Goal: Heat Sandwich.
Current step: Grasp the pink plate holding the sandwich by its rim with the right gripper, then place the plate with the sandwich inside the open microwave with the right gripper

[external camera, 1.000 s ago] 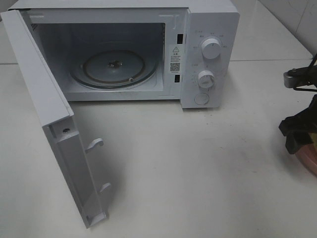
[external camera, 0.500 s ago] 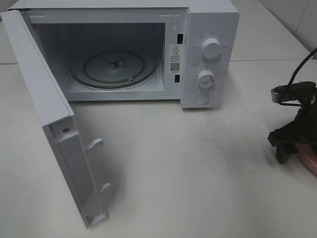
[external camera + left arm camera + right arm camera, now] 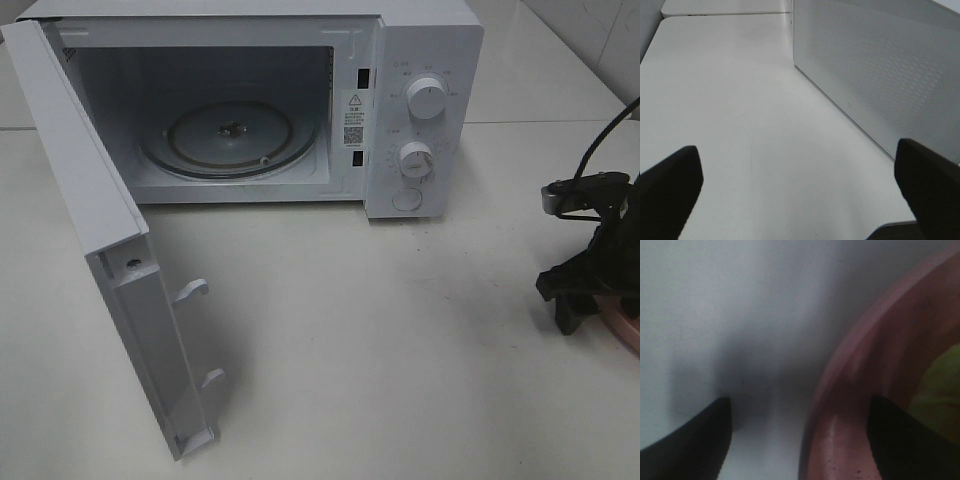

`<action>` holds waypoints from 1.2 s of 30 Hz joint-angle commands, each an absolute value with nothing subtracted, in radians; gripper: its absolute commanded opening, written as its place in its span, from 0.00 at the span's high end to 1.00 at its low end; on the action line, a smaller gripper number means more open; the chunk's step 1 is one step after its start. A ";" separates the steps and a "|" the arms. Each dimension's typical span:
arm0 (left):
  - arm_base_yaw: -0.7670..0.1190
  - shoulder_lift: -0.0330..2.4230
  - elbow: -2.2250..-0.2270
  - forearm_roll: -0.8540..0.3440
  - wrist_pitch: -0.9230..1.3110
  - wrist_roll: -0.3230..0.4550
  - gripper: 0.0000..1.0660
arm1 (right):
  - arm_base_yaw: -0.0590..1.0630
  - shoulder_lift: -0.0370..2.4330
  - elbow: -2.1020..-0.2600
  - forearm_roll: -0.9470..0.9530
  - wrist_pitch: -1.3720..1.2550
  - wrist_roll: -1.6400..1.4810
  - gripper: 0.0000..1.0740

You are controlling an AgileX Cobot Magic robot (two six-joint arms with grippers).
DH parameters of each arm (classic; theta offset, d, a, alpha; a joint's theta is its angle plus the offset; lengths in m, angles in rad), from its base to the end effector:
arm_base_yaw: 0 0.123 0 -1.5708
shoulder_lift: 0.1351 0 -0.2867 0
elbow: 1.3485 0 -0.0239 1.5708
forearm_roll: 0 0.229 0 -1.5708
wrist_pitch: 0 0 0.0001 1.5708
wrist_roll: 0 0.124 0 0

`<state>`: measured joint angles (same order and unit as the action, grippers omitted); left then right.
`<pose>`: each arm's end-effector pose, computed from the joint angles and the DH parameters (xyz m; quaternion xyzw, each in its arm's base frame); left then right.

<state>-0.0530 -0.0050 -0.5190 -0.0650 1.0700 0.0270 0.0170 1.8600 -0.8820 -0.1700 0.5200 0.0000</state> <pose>0.0002 -0.0071 0.2564 0.0357 0.8482 -0.0393 0.5270 0.3011 -0.0053 0.0994 -0.0785 0.9926 -0.0473 0.0800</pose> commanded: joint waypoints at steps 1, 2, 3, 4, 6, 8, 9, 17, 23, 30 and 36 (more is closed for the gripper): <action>-0.052 -0.027 -0.517 -0.069 1.071 0.027 0.06 | 0.011 1.864 -0.884 -0.205 0.533 0.018 0.40; -0.052 -0.027 -0.517 -0.069 1.071 0.027 0.06 | 0.011 1.864 -0.884 -0.224 0.542 0.041 0.50; -0.052 -0.027 -0.517 -0.069 1.071 0.027 0.06 | 0.011 1.864 -0.884 -0.233 0.542 0.048 0.55; -0.052 -0.027 -0.517 -0.069 1.071 0.027 0.06 | 0.011 1.864 -0.884 -0.249 0.542 0.057 0.62; -0.052 -0.027 -0.517 -0.069 1.071 0.027 0.06 | 0.011 1.864 -0.884 -0.272 0.542 0.074 0.79; -0.052 -0.027 -0.517 -0.069 1.071 0.027 0.06 | 0.011 1.864 -0.884 -0.285 0.544 0.090 0.95; -0.052 -0.027 -0.517 -0.069 1.071 0.027 0.06 | 0.011 1.864 -0.884 -0.292 0.551 0.099 1.00; -0.052 -0.027 -0.517 -0.069 1.071 0.027 0.06 | 0.014 1.863 -0.884 -0.291 0.574 0.099 1.00; -0.052 -0.027 -0.517 -0.069 1.071 0.027 0.06 | 0.026 1.861 -0.884 -0.295 0.604 0.099 1.00; -0.052 -0.027 -0.517 -0.069 1.071 0.027 0.06 | 0.084 1.861 -0.884 -0.368 0.661 0.160 1.00; -0.052 -0.027 -0.517 -0.069 1.071 0.027 0.06 | 0.119 1.861 -0.884 -0.446 0.705 0.227 1.00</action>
<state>-0.0530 -0.0060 -0.5190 -0.0650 1.0700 0.0270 0.1060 1.8600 -0.8890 -0.4270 0.6780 0.2000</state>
